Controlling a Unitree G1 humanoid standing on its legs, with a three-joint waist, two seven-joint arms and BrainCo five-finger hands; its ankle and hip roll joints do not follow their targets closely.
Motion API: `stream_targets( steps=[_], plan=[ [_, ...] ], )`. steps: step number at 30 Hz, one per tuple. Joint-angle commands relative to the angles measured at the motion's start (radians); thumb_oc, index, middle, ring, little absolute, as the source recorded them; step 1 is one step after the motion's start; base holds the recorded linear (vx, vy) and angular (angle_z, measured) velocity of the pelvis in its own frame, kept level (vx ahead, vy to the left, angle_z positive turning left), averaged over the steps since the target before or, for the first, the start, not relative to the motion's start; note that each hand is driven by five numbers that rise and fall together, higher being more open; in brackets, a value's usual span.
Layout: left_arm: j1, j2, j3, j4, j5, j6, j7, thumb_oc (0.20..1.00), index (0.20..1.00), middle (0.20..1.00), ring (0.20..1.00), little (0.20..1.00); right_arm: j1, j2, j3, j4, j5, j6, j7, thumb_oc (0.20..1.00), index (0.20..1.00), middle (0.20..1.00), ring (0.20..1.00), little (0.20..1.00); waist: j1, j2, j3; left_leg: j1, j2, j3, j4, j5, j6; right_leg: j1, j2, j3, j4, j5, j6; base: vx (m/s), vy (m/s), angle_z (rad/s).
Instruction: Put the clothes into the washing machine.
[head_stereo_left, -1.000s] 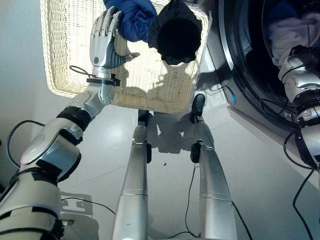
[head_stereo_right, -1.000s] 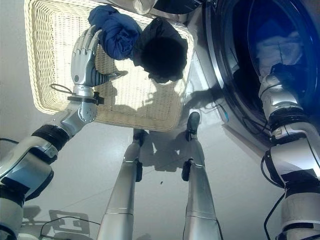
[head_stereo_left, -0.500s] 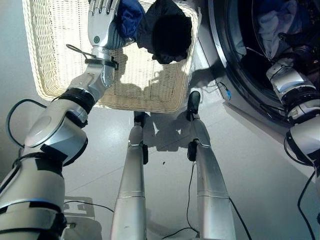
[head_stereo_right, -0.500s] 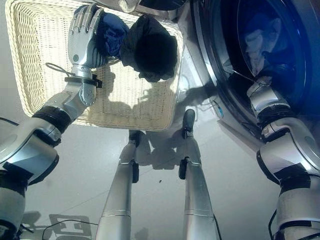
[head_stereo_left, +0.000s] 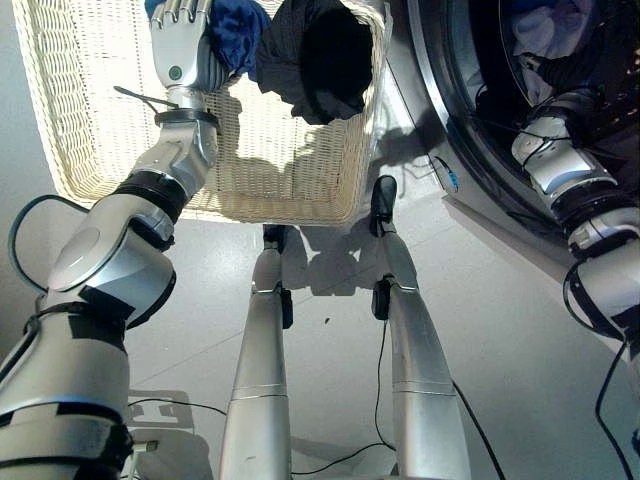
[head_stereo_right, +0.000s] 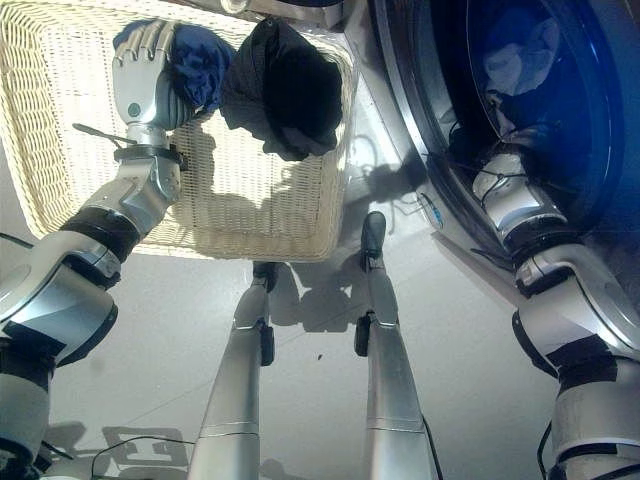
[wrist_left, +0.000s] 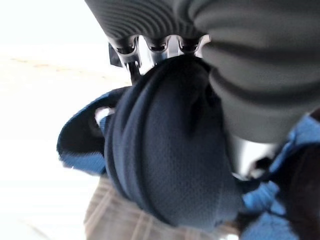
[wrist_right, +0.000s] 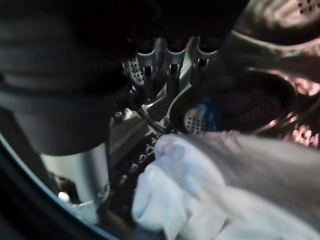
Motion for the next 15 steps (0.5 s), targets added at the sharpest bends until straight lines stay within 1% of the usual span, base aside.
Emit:
stream_targets(
  steps=[1,6,11,12,15],
  plan=[
    [0.017,0.026,0.049,0.101,-0.048,0.036,-0.104,0.200,0.200,0.200,0.200,0.200,-0.028,-0.063,0.000,-0.031,-0.045,-0.016,-0.050,1.000,1.000,1.000,1.000,1.000,-0.024,0.039,-0.007,0.068,-0.059,0.049,-0.148,0.062,0.056,0.051,0.099,-0.080,0.093,-0.122,0.100,-0.01,0.018,-0.03],
    [0.036,0.032,0.063,0.097,-0.056,0.023,-0.127,0.200,0.200,0.200,0.200,0.200,-0.018,-0.068,-0.003,-0.099,-0.062,-0.008,-0.069,1.000,1.000,1.000,1.000,1.000,-0.024,0.039,-0.007,0.075,-0.058,0.048,-0.149,0.059,0.055,0.055,0.100,-0.076,0.097,-0.128,0.099,0.00,0.002,-0.01],
    [0.032,0.034,0.068,0.094,-0.057,0.020,-0.127,0.200,0.200,0.200,0.200,0.200,-0.024,-0.069,-0.006,-0.116,-0.057,-0.010,-0.078,1.000,1.000,1.000,1.000,1.000,-0.025,0.039,-0.007,0.064,-0.058,0.046,-0.149,0.064,0.054,0.045,0.099,-0.077,0.096,-0.123,0.099,0.00,0.000,0.00],
    [0.041,0.036,0.082,0.087,-0.068,-0.004,-0.122,0.200,0.200,0.200,0.200,0.200,-0.019,-0.064,-0.017,-0.155,-0.038,-0.018,-0.100,1.000,1.000,1.000,1.000,1.000,-0.025,0.037,-0.007,0.065,-0.058,0.044,-0.151,0.065,0.054,0.046,0.099,-0.077,0.095,-0.122,0.099,0.00,0.000,0.00],
    [0.041,0.036,0.082,0.087,-0.068,-0.004,-0.122,0.200,0.200,0.200,0.200,0.200,-0.019,-0.064,-0.017,-0.155,-0.038,-0.018,-0.100,1.000,1.000,1.000,1.000,1.000,-0.025,0.037,-0.007,0.065,-0.058,0.044,-0.151,0.065,0.054,0.046,0.099,-0.077,0.095,-0.122,0.099,0.00,0.000,0.00]
  ],
)
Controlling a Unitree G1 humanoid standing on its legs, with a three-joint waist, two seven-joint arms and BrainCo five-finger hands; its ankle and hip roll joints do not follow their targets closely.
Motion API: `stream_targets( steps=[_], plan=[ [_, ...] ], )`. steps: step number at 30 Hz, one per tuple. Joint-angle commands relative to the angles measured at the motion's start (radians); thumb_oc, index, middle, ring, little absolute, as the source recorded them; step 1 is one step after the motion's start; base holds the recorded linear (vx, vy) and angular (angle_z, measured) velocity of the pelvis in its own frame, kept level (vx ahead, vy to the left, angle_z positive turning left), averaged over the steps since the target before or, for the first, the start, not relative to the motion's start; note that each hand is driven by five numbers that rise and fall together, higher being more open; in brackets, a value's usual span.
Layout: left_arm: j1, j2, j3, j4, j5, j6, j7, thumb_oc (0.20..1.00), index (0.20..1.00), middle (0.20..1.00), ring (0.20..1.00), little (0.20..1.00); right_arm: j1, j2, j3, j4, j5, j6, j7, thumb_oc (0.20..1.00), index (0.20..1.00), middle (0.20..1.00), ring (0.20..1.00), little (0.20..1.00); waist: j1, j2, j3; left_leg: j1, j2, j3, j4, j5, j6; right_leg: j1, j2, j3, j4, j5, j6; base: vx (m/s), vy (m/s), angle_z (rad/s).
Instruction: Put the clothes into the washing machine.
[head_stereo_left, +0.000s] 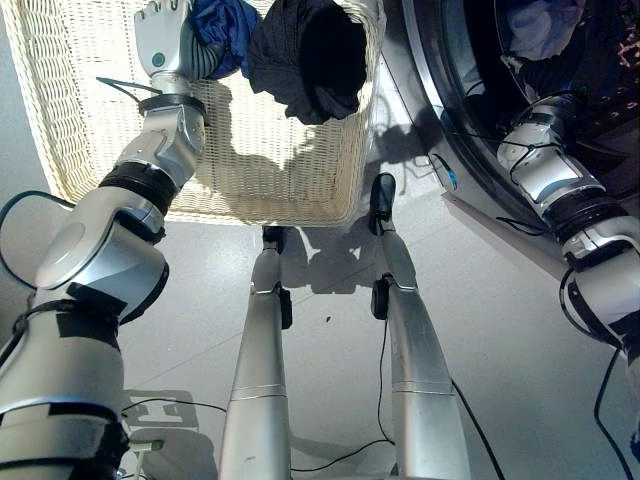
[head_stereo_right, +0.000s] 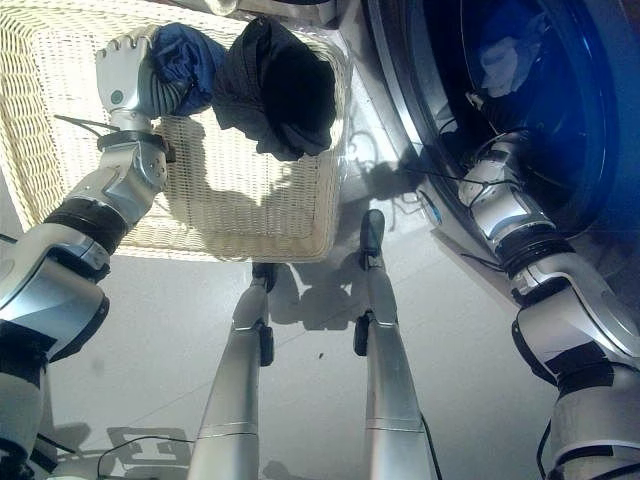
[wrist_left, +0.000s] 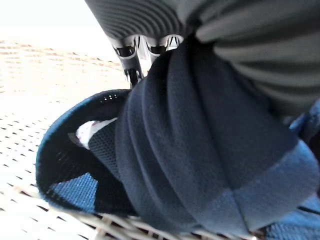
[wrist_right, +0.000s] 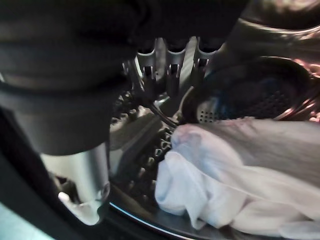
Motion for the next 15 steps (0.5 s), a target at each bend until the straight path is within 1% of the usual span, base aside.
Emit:
stream_targets(
  steps=[1,3,4,5,6,7,8,9,10,11,12,14,15],
  plan=[
    [0.084,0.013,0.091,0.064,-0.098,-0.050,-0.025,0.200,0.200,0.200,0.200,0.200,-0.012,-0.065,-0.041,-0.104,-0.008,-0.035,-0.077,1.000,1.000,1.000,1.000,1.000,-0.024,0.036,-0.007,0.065,-0.062,0.032,-0.145,0.065,0.055,0.051,0.096,-0.086,0.101,-0.122,0.098,0.00,0.000,0.00],
    [0.084,0.013,0.091,0.064,-0.098,-0.050,-0.025,0.200,0.200,0.200,0.200,0.200,-0.012,-0.065,-0.041,-0.104,-0.008,-0.035,-0.077,1.000,1.000,1.000,1.000,1.000,-0.024,0.036,-0.007,0.065,-0.062,0.032,-0.145,0.065,0.055,0.051,0.096,-0.086,0.101,-0.122,0.098,0.00,0.000,0.00],
    [0.111,0.010,0.148,0.014,-0.141,-0.112,0.020,0.200,0.200,0.200,0.200,0.200,0.035,-0.062,-0.101,-0.180,-0.026,-0.077,-0.088,1.000,1.000,1.000,1.000,1.000,-0.025,0.035,-0.007,0.065,-0.064,0.030,-0.144,0.063,0.057,0.050,0.096,-0.085,0.102,-0.125,0.098,0.02,-0.034,-0.01],
    [0.176,0.003,0.250,-0.083,-0.235,-0.199,0.076,0.200,0.200,0.200,0.200,0.200,0.114,-0.054,-0.192,-0.300,-0.030,-0.122,-0.067,1.000,1.000,1.000,1.000,1.000,-0.022,0.037,-0.007,0.064,-0.068,0.027,-0.143,0.059,0.059,0.047,0.096,-0.085,0.106,-0.129,0.097,0.03,-0.043,-0.01],
    [0.221,0.000,0.301,-0.138,-0.269,-0.243,0.090,0.200,0.200,0.200,0.200,0.200,0.173,-0.038,-0.247,-0.362,-0.003,-0.155,-0.023,1.000,1.000,1.000,1.000,1.000,-0.020,0.038,-0.007,0.071,-0.068,0.026,-0.138,0.049,0.060,0.052,0.097,-0.085,0.114,-0.140,0.097,0.00,0.000,0.00],
    [0.221,0.000,0.301,-0.138,-0.269,-0.243,0.090,0.200,0.200,0.200,0.200,0.200,0.173,-0.038,-0.247,-0.362,-0.003,-0.155,-0.023,1.000,1.000,1.000,1.000,1.000,-0.020,0.038,-0.007,0.071,-0.068,0.026,-0.138,0.049,0.060,0.052,0.097,-0.085,0.114,-0.140,0.097,0.02,-0.036,0.01],
    [0.332,-0.021,0.404,-0.268,-0.299,-0.334,0.122,0.200,0.200,0.200,0.200,0.200,0.308,0.017,-0.370,-0.501,0.086,-0.236,0.126,1.000,1.000,1.000,1.000,1.000,-0.014,0.040,-0.007,0.072,-0.073,0.022,-0.139,0.046,0.062,0.051,0.096,-0.087,0.118,-0.146,0.094,0.01,-0.033,0.01],
    [0.351,-0.026,0.419,-0.289,-0.290,-0.346,0.133,0.200,0.200,0.200,0.200,0.200,0.332,0.026,-0.388,-0.522,0.098,-0.247,0.147,1.000,1.000,1.000,1.000,1.000,-0.013,0.040,-0.007,0.073,-0.073,0.022,-0.139,0.046,0.063,0.052,0.097,-0.087,0.119,-0.147,0.094,0.01,-0.041,-0.01],
    [0.388,-0.034,0.447,-0.332,-0.286,-0.373,0.151,0.200,0.200,0.200,0.200,0.200,0.374,0.050,-0.421,-0.571,0.107,-0.253,0.188,1.000,1.000,1.000,1.000,1.000,-0.011,0.040,-0.007,0.071,-0.075,0.021,-0.142,0.047,0.064,0.050,0.097,-0.090,0.117,-0.146,0.092,0.00,-0.027,-0.03],
    [0.450,-0.048,0.490,-0.399,-0.291,-0.426,0.175,0.200,0.200,0.200,0.200,0.200,0.440,0.082,-0.467,-0.632,0.166,-0.269,0.265,1.000,1.000,1.000,1.000,1.000,-0.007,0.041,-0.007,0.073,-0.077,0.020,-0.144,0.046,0.067,0.052,0.097,-0.091,0.119,-0.147,0.089,0.00,0.000,0.00],
    [0.476,-0.053,0.508,-0.425,-0.290,-0.450,0.183,0.200,0.200,0.200,0.200,0.200,0.466,0.096,-0.484,-0.652,0.171,-0.274,0.292,1.000,1.000,1.000,1.000,1.000,-0.005,0.042,-0.007,0.074,-0.078,0.019,-0.145,0.046,0.068,0.052,0.096,-0.092,0.119,-0.148,0.088,0.00,0.000,0.00],
    [0.557,-0.086,0.569,-0.509,-0.275,-0.528,0.203,0.200,0.200,0.200,0.200,0.200,0.549,0.143,-0.520,-0.719,0.209,-0.291,0.382,1.000,1.000,1.000,1.000,1.000,0.000,0.046,-0.007,0.074,-0.082,0.018,-0.141,0.043,0.073,0.050,0.096,-0.094,0.129,-0.151,0.085,0.00,0.000,0.00],
    [0.582,-0.100,0.589,-0.536,-0.254,-0.549,0.213,0.200,0.200,0.200,0.200,0.200,0.573,0.164,-0.530,-0.741,0.208,-0.294,0.403,1.000,1.000,1.000,1.000,1.000,0.002,0.046,-0.007,0.072,-0.083,0.017,-0.140,0.043,0.075,0.048,0.095,-0.095,0.132,-0.151,0.084,0.00,0.000,0.00]
  ],
)
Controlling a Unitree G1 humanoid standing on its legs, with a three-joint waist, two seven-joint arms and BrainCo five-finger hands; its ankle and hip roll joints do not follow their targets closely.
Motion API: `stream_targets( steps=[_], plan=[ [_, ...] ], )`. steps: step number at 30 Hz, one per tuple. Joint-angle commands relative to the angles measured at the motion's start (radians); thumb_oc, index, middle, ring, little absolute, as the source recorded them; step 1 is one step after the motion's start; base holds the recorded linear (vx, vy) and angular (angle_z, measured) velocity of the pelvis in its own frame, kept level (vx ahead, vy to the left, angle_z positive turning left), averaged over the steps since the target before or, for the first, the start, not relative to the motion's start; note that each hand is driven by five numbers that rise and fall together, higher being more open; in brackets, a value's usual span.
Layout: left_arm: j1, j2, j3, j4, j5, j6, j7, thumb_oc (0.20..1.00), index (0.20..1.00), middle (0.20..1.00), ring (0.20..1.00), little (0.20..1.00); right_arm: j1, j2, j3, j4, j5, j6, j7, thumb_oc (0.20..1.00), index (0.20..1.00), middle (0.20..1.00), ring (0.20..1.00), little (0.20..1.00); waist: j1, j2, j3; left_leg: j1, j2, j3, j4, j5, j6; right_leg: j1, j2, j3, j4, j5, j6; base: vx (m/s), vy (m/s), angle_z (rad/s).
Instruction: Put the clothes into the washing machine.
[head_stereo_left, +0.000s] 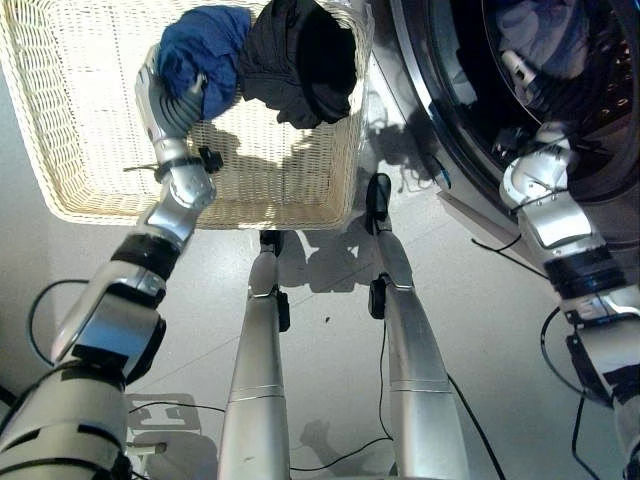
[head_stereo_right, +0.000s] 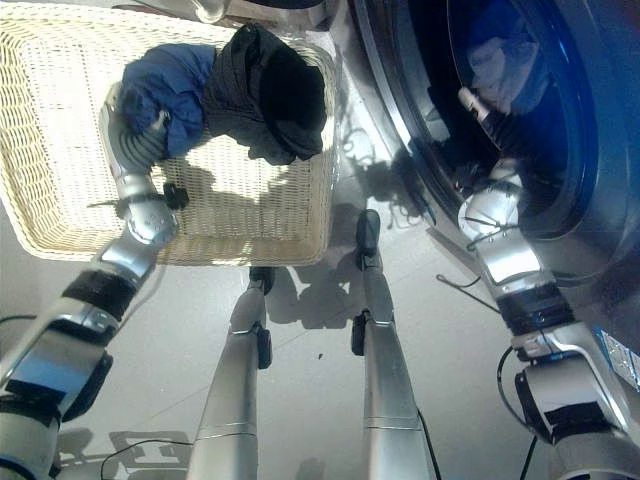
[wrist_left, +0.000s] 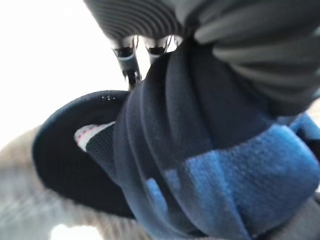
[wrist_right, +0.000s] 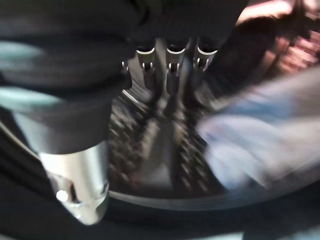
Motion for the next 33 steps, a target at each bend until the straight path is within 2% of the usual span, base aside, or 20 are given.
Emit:
stream_targets(
  steps=[1,4,7,12,21,24,27,30,33],
  plan=[
    [0.058,-0.058,0.107,-0.117,0.051,-0.188,0.088,0.200,0.200,0.200,0.200,0.200,0.094,0.054,-0.026,-0.141,0.043,-0.077,0.149,1.000,1.000,1.000,1.000,1.000,0.006,0.047,-0.007,0.040,-0.092,0.005,-0.105,0.044,0.081,0.042,0.088,-0.101,0.128,-0.138,0.072,0.00,0.000,0.00],
    [0.144,-0.109,0.163,-0.241,0.103,-0.240,0.108,0.200,0.200,0.200,0.200,0.200,0.153,0.100,-0.046,-0.212,-0.019,-0.064,0.168,1.000,1.000,1.000,1.000,1.000,0.015,0.053,-0.007,0.043,-0.097,0.004,-0.098,0.046,0.090,0.045,0.085,-0.106,0.143,-0.140,0.069,0.00,0.000,0.00],
    [0.167,-0.124,0.173,-0.299,0.140,-0.241,0.109,0.200,0.200,0.200,0.200,0.200,0.158,0.114,-0.045,-0.230,-0.023,-0.044,0.173,1.000,1.000,1.000,1.000,1.000,0.020,0.058,-0.007,0.043,-0.098,0.005,-0.091,0.047,0.092,0.044,0.080,-0.109,0.153,-0.142,0.070,0.00,0.000,0.00],
    [0.181,-0.127,0.180,-0.398,0.194,-0.241,0.060,0.200,0.200,0.200,0.200,0.200,0.159,0.121,-0.042,-0.249,0.019,-0.015,0.261,1.000,1.000,1.000,1.000,1.000,0.028,0.062,-0.007,0.044,-0.102,0.002,-0.091,0.053,0.095,0.047,0.075,-0.112,0.152,-0.135,0.070,0.00,0.000,0.00],
    [0.200,-0.122,0.170,-0.543,0.300,-0.246,0.005,0.200,0.200,0.200,0.200,0.200,0.187,0.121,-0.004,-0.326,0.161,0.036,0.536,1.000,1.000,1.000,1.000,1.000,0.034,0.061,-0.007,0.045,-0.111,0.002,-0.085,0.065,0.097,0.049,0.068,-0.121,0.155,-0.122,0.072,0.00,0.000,0.00],
    [0.205,-0.118,0.167,-0.591,0.356,-0.255,-0.010,0.200,0.200,0.200,0.200,0.200,0.191,0.112,0.025,-0.368,0.243,0.079,0.653,1.000,1.000,1.000,1.000,1.000,0.038,0.060,-0.007,0.048,-0.115,0.001,-0.082,0.070,0.095,0.053,0.064,-0.126,0.153,-0.116,0.073,0.00,0.000,0.00],
    [0.203,-0.108,0.148,-0.640,0.405,-0.249,-0.074,0.200,0.200,0.200,0.200,0.200,0.186,0.105,0.055,-0.400,0.316,0.114,0.739,1.000,1.000,1.000,1.000,1.000,0.044,0.059,-0.007,0.048,-0.121,-0.004,-0.083,0.075,0.096,0.054,0.063,-0.131,0.151,-0.113,0.074,0.00,0.000,0.00],
    [0.198,-0.100,0.130,-0.659,0.412,-0.238,-0.130,0.200,0.200,0.200,0.200,0.200,0.182,0.100,0.070,-0.413,0.352,0.129,0.777,1.000,1.000,1.000,1.000,1.000,0.045,0.058,-0.007,0.048,-0.123,-0.006,-0.082,0.076,0.096,0.054,0.062,-0.134,0.150,-0.111,0.074,0.00,0.000,0.00],
    [0.184,-0.083,0.094,-0.672,0.416,-0.216,-0.232,0.200,0.200,0.200,0.200,0.200,0.175,0.088,0.089,-0.426,0.390,0.149,0.817,1.000,1.000,1.000,1.000,1.000,0.045,0.055,-0.007,0.049,-0.124,-0.006,-0.078,0.076,0.096,0.057,0.062,-0.137,0.150,-0.108,0.076,0.00,0.000,0.00]
  ],
)
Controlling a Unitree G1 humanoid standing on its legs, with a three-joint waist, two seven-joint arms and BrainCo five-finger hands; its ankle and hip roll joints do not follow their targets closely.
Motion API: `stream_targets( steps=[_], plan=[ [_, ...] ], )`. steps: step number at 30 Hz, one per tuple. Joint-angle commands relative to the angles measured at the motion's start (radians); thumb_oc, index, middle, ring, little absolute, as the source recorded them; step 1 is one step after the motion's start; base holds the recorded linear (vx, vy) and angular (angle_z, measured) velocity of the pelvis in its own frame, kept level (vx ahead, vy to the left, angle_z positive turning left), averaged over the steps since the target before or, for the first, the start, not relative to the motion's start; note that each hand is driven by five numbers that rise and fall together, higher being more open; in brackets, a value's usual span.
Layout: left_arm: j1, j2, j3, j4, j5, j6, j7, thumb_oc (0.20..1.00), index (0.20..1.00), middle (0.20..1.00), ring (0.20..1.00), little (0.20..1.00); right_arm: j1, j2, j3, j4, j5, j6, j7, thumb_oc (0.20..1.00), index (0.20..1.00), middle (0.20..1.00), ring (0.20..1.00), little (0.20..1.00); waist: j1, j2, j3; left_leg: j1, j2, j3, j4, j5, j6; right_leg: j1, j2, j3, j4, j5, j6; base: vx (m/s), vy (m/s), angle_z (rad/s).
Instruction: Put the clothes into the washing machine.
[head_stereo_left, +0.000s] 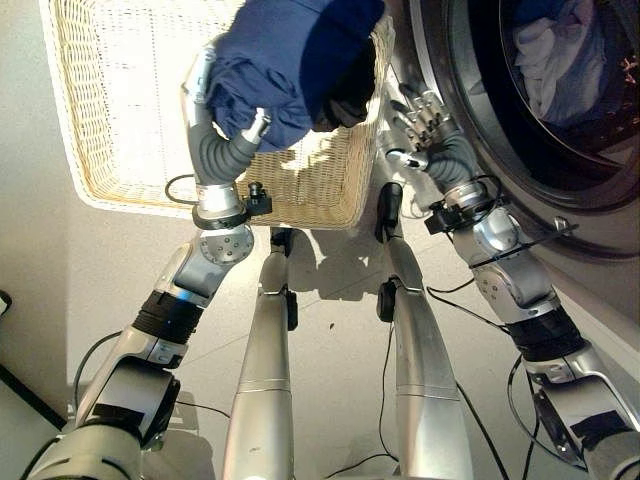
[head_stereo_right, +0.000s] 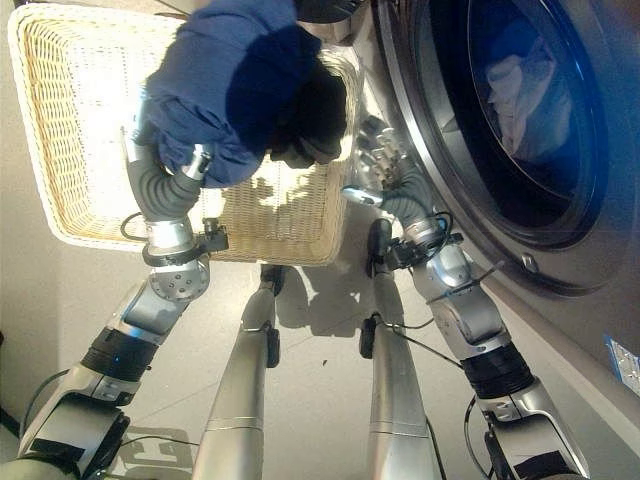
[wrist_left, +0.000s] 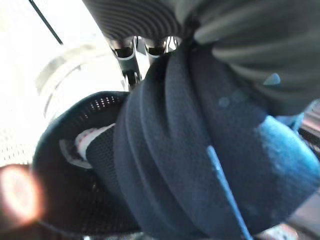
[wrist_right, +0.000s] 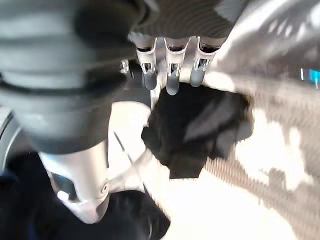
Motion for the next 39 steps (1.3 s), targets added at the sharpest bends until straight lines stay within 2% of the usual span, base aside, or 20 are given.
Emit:
stream_targets(
  steps=[1,5,8,17,22,23,24,34,39],
  plan=[
    [-0.027,0.017,-0.018,-0.122,0.022,-0.033,-0.135,0.200,0.200,0.200,0.200,0.200,0.014,-0.037,0.027,-0.123,0.057,-0.004,0.068,1.000,1.000,1.000,1.000,1.000,-0.016,0.051,-0.009,0.025,-0.125,0.001,-0.084,0.074,0.104,0.060,0.064,-0.137,0.085,-0.076,0.086,0.00,0.000,0.00],
    [-0.057,0.026,-0.083,-0.121,0.074,0.001,-0.213,0.200,0.200,0.200,0.200,0.200,0.004,-0.052,0.046,-0.127,0.085,-0.005,0.083,1.000,1.000,1.000,1.000,1.000,-0.023,0.049,-0.009,0.023,-0.125,0.004,-0.078,0.076,0.107,0.059,0.067,-0.135,0.086,-0.071,0.087,0.00,0.000,0.00],
    [-0.088,0.037,-0.132,-0.114,0.052,0.008,-0.270,0.200,0.200,0.200,0.200,0.200,-0.006,-0.056,0.056,-0.122,0.123,-0.015,0.095,1.000,1.000,1.000,1.000,1.000,-0.027,0.049,-0.009,0.023,-0.126,0.008,-0.076,0.077,0.108,0.058,0.068,-0.135,0.083,-0.066,0.090,0.00,0.000,0.00],
    [-0.142,0.047,-0.244,-0.097,0.078,0.038,-0.372,0.200,0.200,0.200,0.200,0.200,-0.026,-0.062,0.081,-0.118,0.179,-0.043,0.110,1.000,1.000,1.000,1.000,1.000,-0.035,0.049,-0.009,0.016,-0.130,0.013,-0.069,0.079,0.108,0.051,0.067,-0.135,0.076,-0.053,0.094,0.00,0.000,0.00],
    [-0.161,0.063,-0.287,-0.095,0.106,0.056,-0.390,0.200,0.200,0.200,0.200,0.200,-0.030,-0.070,0.086,-0.122,0.230,-0.061,0.129,1.000,1.000,1.000,1.000,1.000,-0.040,0.047,-0.009,0.015,-0.129,0.017,-0.067,0.079,0.110,0.050,0.070,-0.133,0.072,-0.048,0.093,0.00,0.000,0.00],
    [-0.167,0.068,-0.299,-0.091,0.115,0.061,-0.389,0.200,0.200,0.200,0.200,0.200,-0.032,-0.072,0.087,-0.124,0.235,-0.064,0.139,0.551,0.551,0.551,0.551,0.551,-0.041,0.046,-0.009,0.014,-0.128,0.017,-0.066,0.079,0.109,0.050,0.070,-0.133,0.071,-0.046,0.094,0.00,0.000,0.00],
    [-0.170,0.071,-0.305,-0.094,0.110,0.069,-0.389,0.200,0.200,0.200,0.200,0.200,-0.033,-0.074,0.088,-0.127,0.238,-0.065,0.141,0.200,0.200,0.200,0.200,0.200,-0.042,0.045,-0.009,0.013,-0.127,0.018,-0.067,0.080,0.109,0.049,0.070,-0.133,0.069,-0.045,0.093,0.00,0.000,0.00],
    [-0.179,0.087,-0.312,-0.084,0.119,0.073,-0.390,0.200,0.200,0.200,0.200,0.200,-0.041,-0.083,0.086,-0.123,0.271,-0.075,0.159,0.200,0.200,0.200,0.200,0.200,-0.039,0.045,-0.009,0.008,-0.126,0.016,-0.065,0.083,0.106,0.045,0.066,-0.135,0.070,-0.042,0.095,0.00,0.000,0.00],
    [-0.181,0.095,-0.311,-0.085,0.142,0.096,-0.364,0.200,0.200,0.200,0.200,0.200,-0.039,-0.079,0.080,-0.121,0.282,-0.084,0.166,0.200,0.200,0.200,0.200,0.200,-0.039,0.046,-0.009,0.006,-0.127,0.015,-0.063,0.083,0.106,0.044,0.065,-0.134,0.069,-0.042,0.094,0.00,0.000,0.00]
  ],
)
